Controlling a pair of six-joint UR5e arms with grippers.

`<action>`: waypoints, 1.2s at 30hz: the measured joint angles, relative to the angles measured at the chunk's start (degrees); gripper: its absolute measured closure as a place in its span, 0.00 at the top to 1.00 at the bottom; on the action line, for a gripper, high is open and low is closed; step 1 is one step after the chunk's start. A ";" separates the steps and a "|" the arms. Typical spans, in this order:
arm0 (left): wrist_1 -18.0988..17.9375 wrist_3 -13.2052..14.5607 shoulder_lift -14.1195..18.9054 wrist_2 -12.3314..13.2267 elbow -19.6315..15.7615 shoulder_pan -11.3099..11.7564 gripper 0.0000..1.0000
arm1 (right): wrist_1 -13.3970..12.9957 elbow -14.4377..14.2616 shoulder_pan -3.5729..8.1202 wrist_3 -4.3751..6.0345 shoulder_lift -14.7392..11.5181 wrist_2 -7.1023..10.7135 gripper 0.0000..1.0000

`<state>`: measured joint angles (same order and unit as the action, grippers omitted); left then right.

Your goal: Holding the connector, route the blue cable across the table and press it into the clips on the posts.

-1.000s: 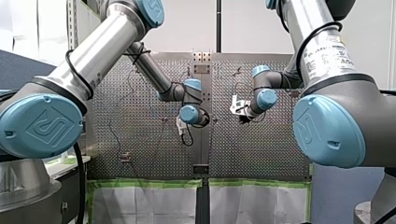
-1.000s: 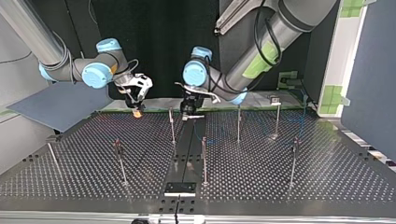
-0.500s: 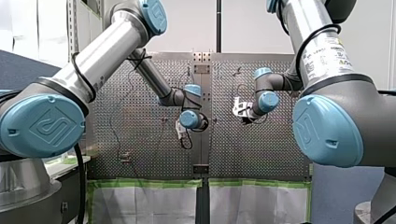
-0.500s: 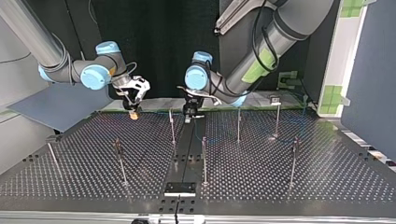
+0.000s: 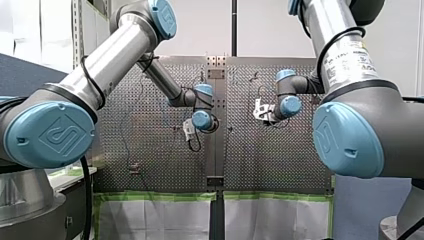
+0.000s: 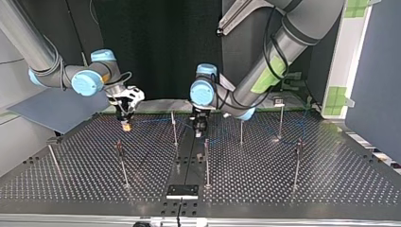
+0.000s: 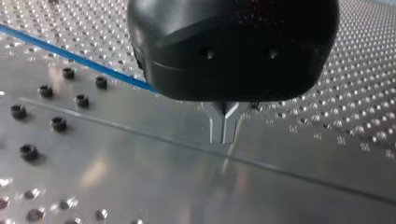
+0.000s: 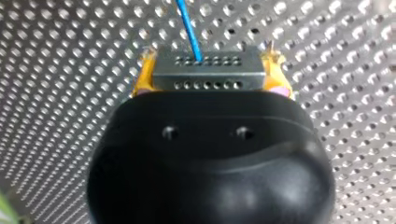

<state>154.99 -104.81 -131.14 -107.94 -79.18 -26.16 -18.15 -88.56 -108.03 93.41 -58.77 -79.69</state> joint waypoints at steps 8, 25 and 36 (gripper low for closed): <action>1.71 1.70 0.00 -2.77 0.15 0.21 0.00 | -1.91 0.15 1.17 -0.45 0.24 2.74 0.00; 5.48 1.47 0.05 -1.09 0.13 -0.59 1.00 | -2.01 0.27 1.18 -0.72 0.52 3.38 0.00; 10.94 1.62 0.14 -5.30 0.11 -3.94 1.00 | -2.07 0.28 1.61 -0.72 0.74 3.39 0.00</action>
<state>165.94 -103.19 -131.00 -113.24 -79.08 -30.09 -20.22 -88.28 -106.43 92.69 -58.03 -76.29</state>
